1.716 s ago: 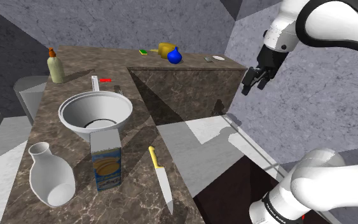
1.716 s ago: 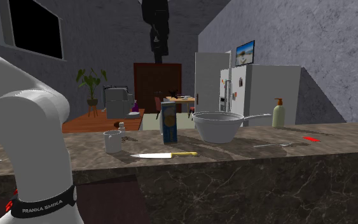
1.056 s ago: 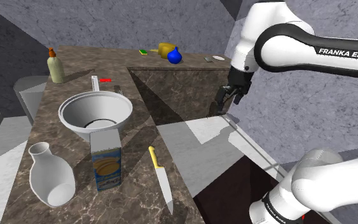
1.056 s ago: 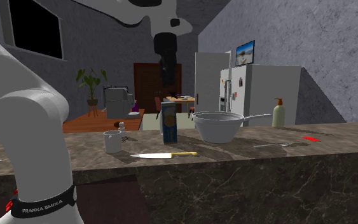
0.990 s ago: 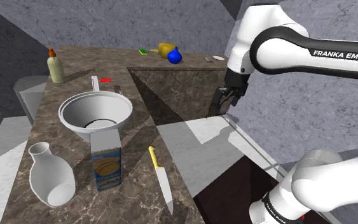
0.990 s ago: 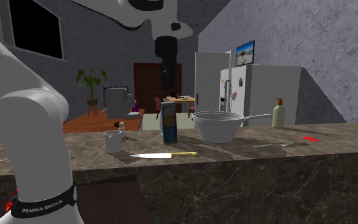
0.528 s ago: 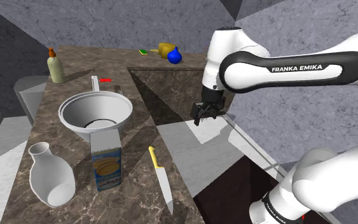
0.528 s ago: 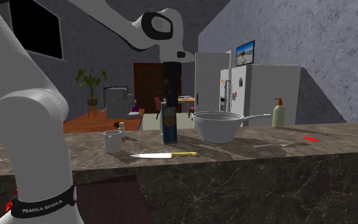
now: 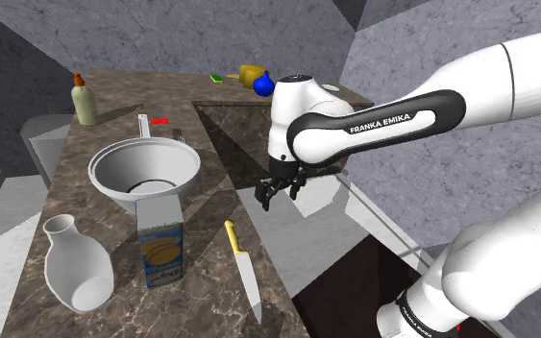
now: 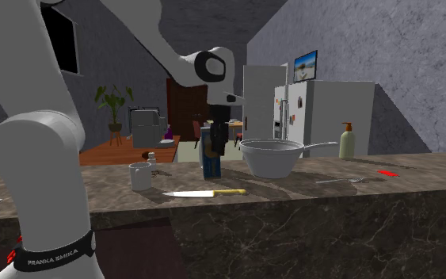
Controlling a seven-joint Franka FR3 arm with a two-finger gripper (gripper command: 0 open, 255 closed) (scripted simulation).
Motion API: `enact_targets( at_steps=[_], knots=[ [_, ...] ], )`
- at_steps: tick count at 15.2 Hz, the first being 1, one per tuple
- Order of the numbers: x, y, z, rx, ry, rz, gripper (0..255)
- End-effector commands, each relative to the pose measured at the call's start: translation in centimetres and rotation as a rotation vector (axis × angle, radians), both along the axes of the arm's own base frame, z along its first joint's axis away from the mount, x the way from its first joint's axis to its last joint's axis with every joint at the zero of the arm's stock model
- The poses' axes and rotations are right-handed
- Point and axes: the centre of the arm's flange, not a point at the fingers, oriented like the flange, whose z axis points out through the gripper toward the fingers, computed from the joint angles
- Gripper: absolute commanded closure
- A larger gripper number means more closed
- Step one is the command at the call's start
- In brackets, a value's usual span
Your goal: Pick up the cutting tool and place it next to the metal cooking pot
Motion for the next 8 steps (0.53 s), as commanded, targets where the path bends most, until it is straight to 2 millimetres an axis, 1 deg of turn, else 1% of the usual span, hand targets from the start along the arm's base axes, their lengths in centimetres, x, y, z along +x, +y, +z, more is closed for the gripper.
enact_targets(
  at_steps=[1,8],
  knots=[
    [1.0,1.3,-2.2,0.005,0.014,-0.002,0],
    [4.1,6.6,-9.3,0.021,0.062,-0.007,0]
  ],
)
